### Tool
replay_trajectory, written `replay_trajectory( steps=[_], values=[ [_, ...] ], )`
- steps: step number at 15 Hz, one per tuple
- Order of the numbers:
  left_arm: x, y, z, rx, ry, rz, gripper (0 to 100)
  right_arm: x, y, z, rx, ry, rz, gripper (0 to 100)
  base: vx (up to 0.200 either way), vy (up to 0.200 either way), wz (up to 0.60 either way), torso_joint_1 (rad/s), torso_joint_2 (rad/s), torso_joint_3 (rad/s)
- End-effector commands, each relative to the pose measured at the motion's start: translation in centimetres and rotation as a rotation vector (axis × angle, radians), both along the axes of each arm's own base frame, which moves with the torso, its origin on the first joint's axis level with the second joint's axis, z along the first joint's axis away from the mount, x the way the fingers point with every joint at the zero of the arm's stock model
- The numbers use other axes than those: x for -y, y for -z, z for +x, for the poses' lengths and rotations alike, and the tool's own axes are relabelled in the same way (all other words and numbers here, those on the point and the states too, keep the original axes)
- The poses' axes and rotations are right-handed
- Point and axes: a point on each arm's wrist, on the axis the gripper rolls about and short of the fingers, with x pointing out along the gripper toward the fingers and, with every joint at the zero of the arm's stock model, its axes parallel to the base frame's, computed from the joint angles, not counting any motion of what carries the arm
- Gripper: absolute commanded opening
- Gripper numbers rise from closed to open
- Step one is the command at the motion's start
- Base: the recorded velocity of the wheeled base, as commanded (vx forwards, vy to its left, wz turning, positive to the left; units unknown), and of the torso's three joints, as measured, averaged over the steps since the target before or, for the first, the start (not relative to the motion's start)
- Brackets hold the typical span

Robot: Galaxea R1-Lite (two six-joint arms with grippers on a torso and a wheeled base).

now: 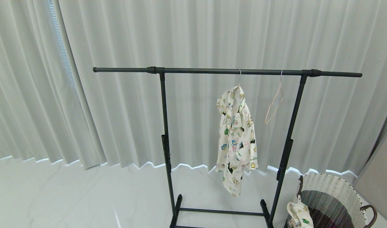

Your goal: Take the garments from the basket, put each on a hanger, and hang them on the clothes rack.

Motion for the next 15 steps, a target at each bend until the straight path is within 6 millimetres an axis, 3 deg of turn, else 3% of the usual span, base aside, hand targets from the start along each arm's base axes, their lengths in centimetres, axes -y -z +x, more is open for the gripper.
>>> replay_trajectory(
  steps=[1, 11, 15],
  values=[
    [0.00, -0.02, -0.01, 0.003, 0.000, 0.000, 100, 0.01, 0.00, 0.08, -0.008, 0.000, 0.001, 100, 0.000, 0.000, 0.00, -0.246, 0.51, 0.266],
    [0.06, -0.02, -0.02, 0.009, 0.026, -0.009, 100, 0.04, 0.04, 0.28, -0.032, 0.001, 0.004, 100, 0.000, 0.000, 0.00, -0.233, 0.49, 0.248],
    [0.10, 0.00, 0.00, 0.019, 0.034, -0.043, 100, 0.06, 0.04, 0.40, -0.044, 0.001, 0.006, 100, 0.000, 0.000, 0.00, -0.074, 0.17, 0.085]
  ],
)
